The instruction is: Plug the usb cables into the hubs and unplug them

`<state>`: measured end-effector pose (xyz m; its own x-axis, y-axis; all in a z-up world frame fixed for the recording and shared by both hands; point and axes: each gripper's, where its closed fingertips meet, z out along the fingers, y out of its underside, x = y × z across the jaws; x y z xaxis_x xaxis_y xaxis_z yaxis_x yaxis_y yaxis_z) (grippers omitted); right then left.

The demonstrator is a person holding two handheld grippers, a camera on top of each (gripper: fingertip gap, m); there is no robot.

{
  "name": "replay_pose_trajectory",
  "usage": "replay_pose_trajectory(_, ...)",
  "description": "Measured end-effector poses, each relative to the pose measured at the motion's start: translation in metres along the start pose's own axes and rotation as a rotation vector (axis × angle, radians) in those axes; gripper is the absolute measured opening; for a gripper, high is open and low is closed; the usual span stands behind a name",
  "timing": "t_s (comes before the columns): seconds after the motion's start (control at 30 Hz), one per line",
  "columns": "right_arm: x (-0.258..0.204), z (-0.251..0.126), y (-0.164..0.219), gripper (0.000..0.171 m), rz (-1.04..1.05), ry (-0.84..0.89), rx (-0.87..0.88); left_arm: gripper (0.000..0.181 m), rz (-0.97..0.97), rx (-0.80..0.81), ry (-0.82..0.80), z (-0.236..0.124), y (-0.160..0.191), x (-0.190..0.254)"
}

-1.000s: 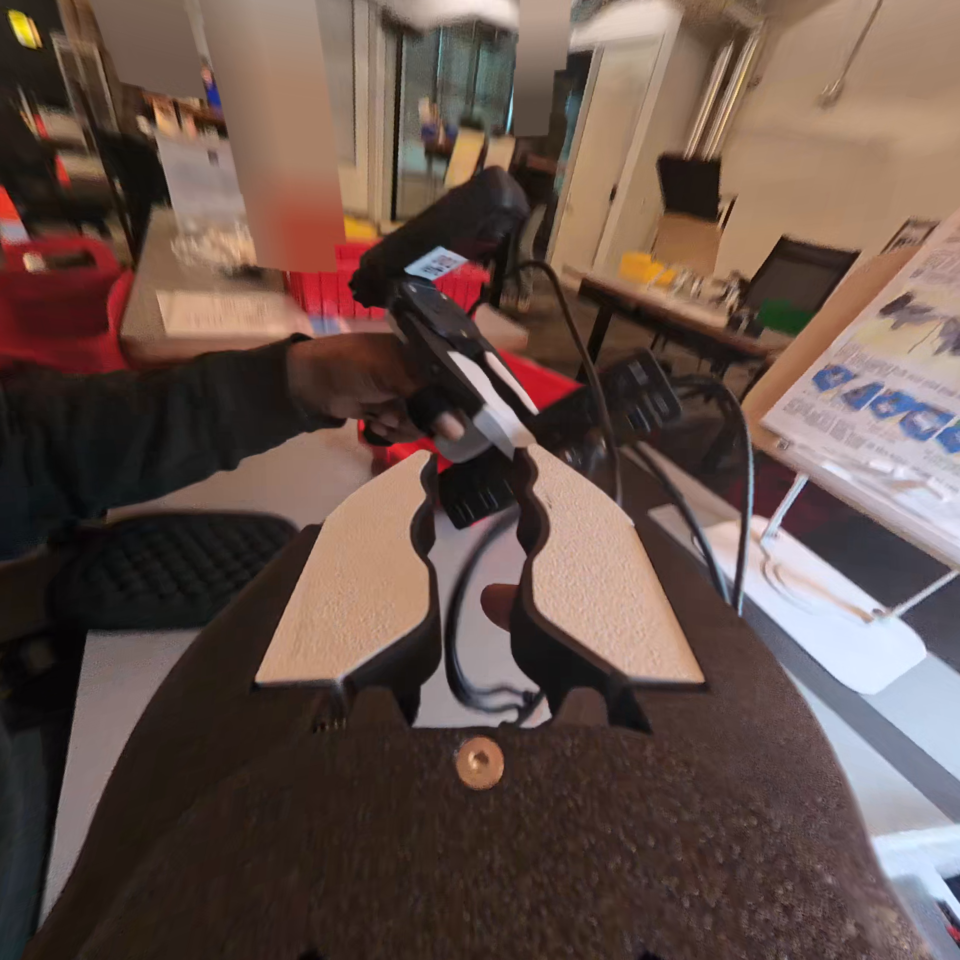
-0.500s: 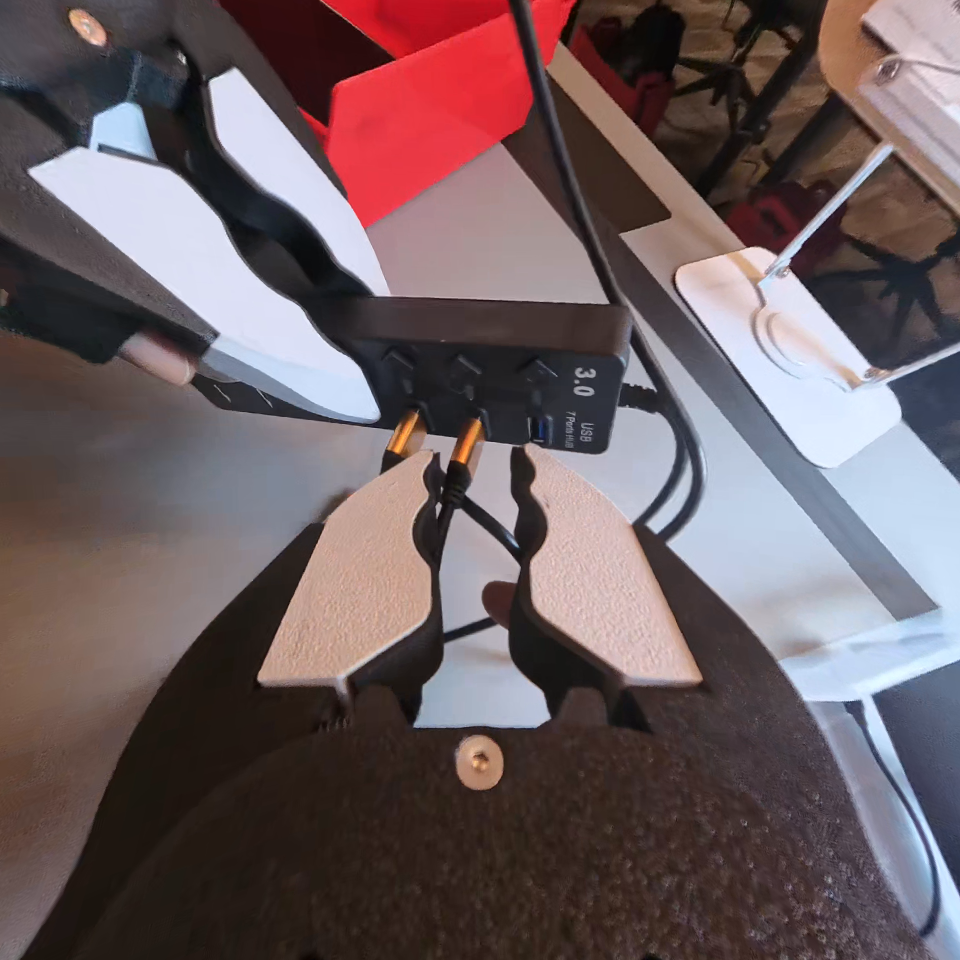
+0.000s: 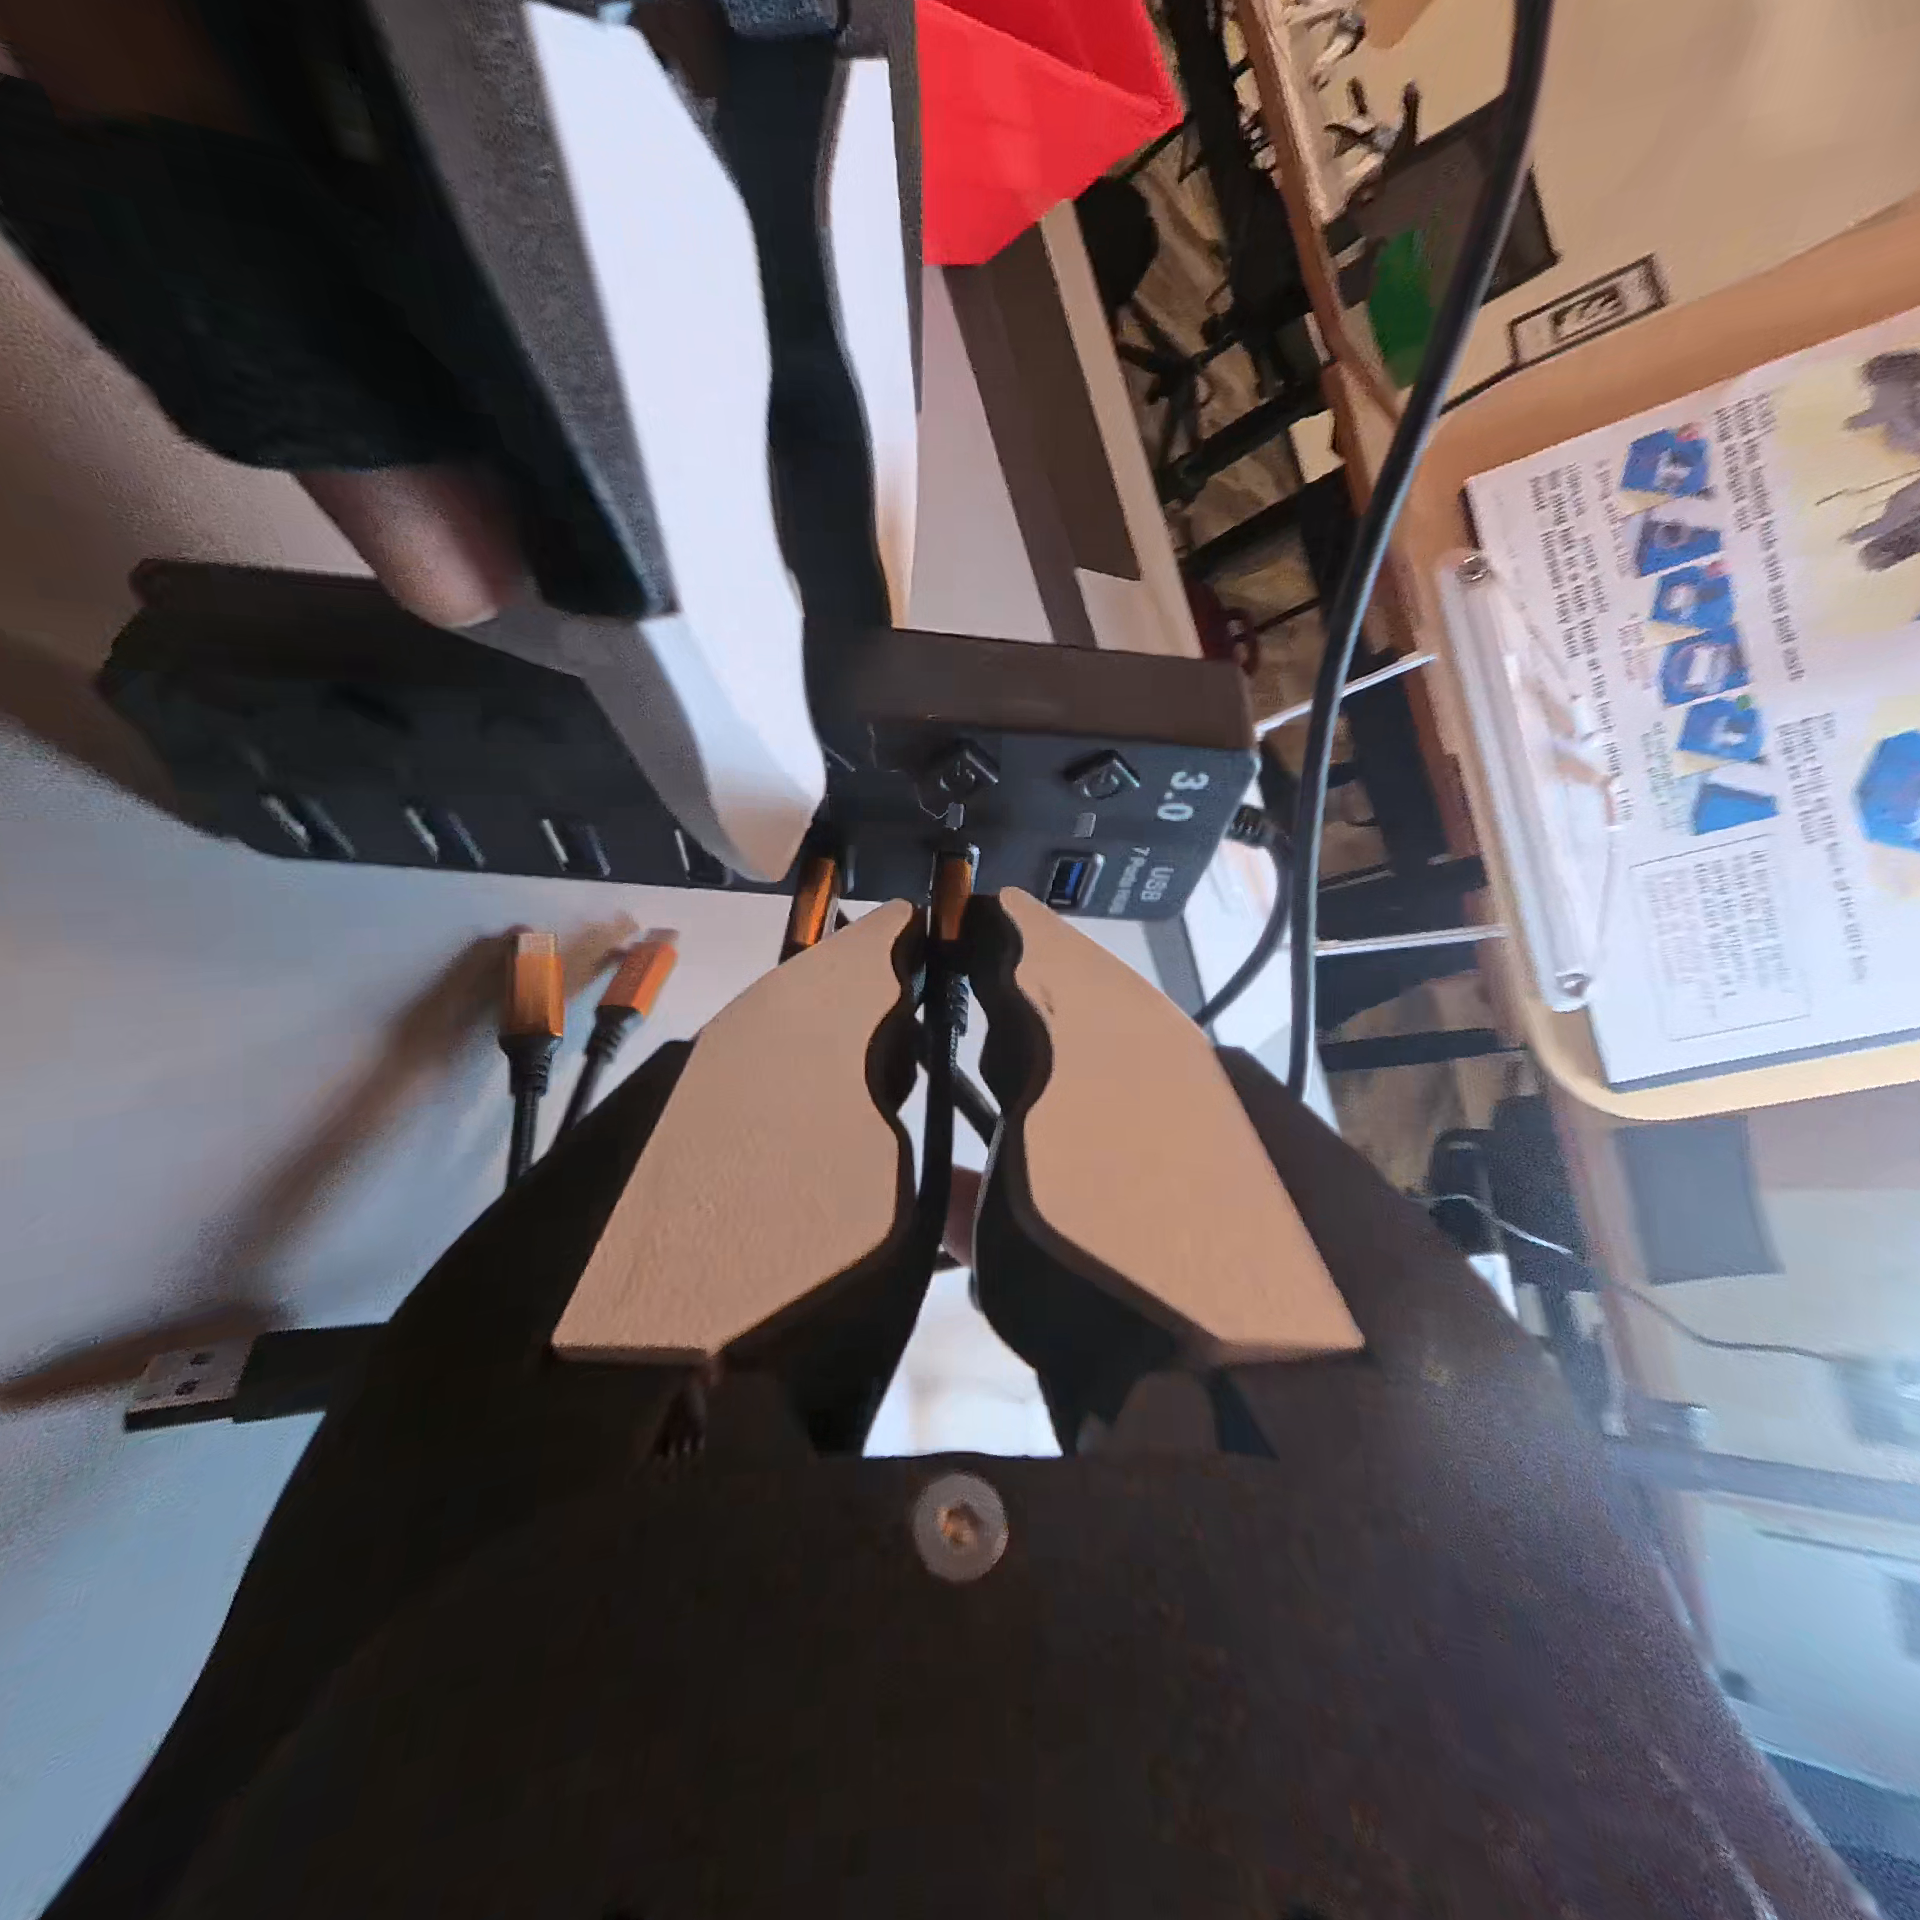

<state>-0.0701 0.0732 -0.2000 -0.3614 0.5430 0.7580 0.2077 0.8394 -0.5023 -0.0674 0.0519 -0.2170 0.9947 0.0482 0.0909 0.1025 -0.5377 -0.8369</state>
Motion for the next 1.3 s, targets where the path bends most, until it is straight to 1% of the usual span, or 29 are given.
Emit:
replay_pose_trajectory(0.1, 0.002, 0.000, 0.004, 0.009, -0.072, 0.046, -0.046, 0.024, -0.035, -0.019, -0.002, 0.003, -0.002, -0.008)
replay_pose_trajectory(0.23, 0.008, -0.010, 0.005, 0.009, -0.143, 0.126, -0.115, 0.025, -0.039, -0.016, 0.016, 0.005, -0.009, -0.006)
replay_pose_trajectory(0.27, 0.009, -0.012, 0.005, 0.009, -0.145, 0.143, -0.130, 0.024, -0.048, -0.021, -0.041, 0.005, -0.009, -0.015)
replay_pose_trajectory(0.3, 0.008, -0.017, 0.003, 0.008, -0.118, 0.149, -0.127, 0.024, -0.001, -0.047, -0.266, 0.000, -0.004, -0.053)
replay_pose_trajectory(0.33, 0.005, -0.025, -0.002, 0.008, -0.080, 0.153, -0.111, 0.024, -0.019, -0.045, -0.328, -0.010, 0.001, -0.077)
replay_pose_trajectory(0.37, 0.002, -0.034, -0.007, 0.008, -0.062, 0.155, -0.087, 0.024, -0.149, 0.010, -0.219, -0.019, -0.001, -0.079)
replay_pose_trajectory(0.4, 0.000, -0.044, -0.012, 0.008, -0.041, 0.144, -0.047, 0.024, -0.217, 0.070, -0.172, -0.032, -0.005, -0.082)
replay_pose_trajectory(0.43, 0.002, -0.053, -0.015, 0.008, 0.003, 0.130, -0.006, 0.024, -0.205, 0.101, -0.181, -0.044, -0.009, -0.084)
replay_pose_trajectory(0.5, 0.027, -0.073, -0.016, 0.008, 0.126, 0.131, 0.063, 0.024, -0.172, 0.124, -0.190, -0.060, -0.016, -0.080)
replay_pose_trajectory(0.6, 0.094, -0.109, -0.016, 0.007, 0.300, 0.180, 0.170, 0.024, -0.148, 0.175, -0.195, -0.072, -0.029, -0.072)
replay_pose_trajectory(0.7, 0.164, -0.142, -0.007, 0.008, 0.299, 0.313, 0.189, 0.024, -0.143, 0.182, -0.187, -0.070, -0.030, -0.068)
replay_pose_trajectory(0.77, 0.201, -0.150, 0.004, 0.008, 0.262, 0.357, 0.162, 0.024, -0.162, 0.178, -0.167, -0.066, -0.027, -0.067)
replay_pose_trajectory(0.83, 0.229, -0.146, 0.018, 0.008, 0.197, 0.382, 0.118, 0.024, -0.173, 0.164, -0.152, -0.061, -0.024, -0.064)
replay_pose_trajectory(0.93, 0.251, -0.123, 0.057, 0.007, 0.114, 0.372, 0.001, 0.025, -0.169, 0.140, -0.146, -0.055, -0.021, -0.060)
replay_pose_trajectory(1.03, 0.238, -0.088, 0.113, 0.008, 0.127, 0.252, -0.166, 0.024, -0.173, 0.122, -0.140, -0.051, -0.018, -0.057)
replay_pose_trajectory(1.13, 0.213, -0.067, 0.158, 0.019, 0.115, 0.185, -0.321, 0.024, -0.172, 0.106, -0.138, -0.048, -0.015, -0.056)
replay_pose_trajectory(1.2, 0.199, -0.061, 0.165, 0.026, 0.113, 0.166, -0.354, 0.024, -0.176, 0.102, -0.131, -0.045, -0.014, -0.055)
replay_pose_trajectory(1.23, 0.192, -0.059, 0.161, 0.029, 0.129, 0.153, -0.345, 0.024, -0.178, 0.097, -0.129, -0.044, -0.013, -0.054)
replay_pose_trajectory(1.3, 0.173, -0.054, 0.134, 0.031, 0.182, 0.105, -0.262, 0.024, -0.176, 0.090, -0.125, -0.041, -0.012, -0.052)
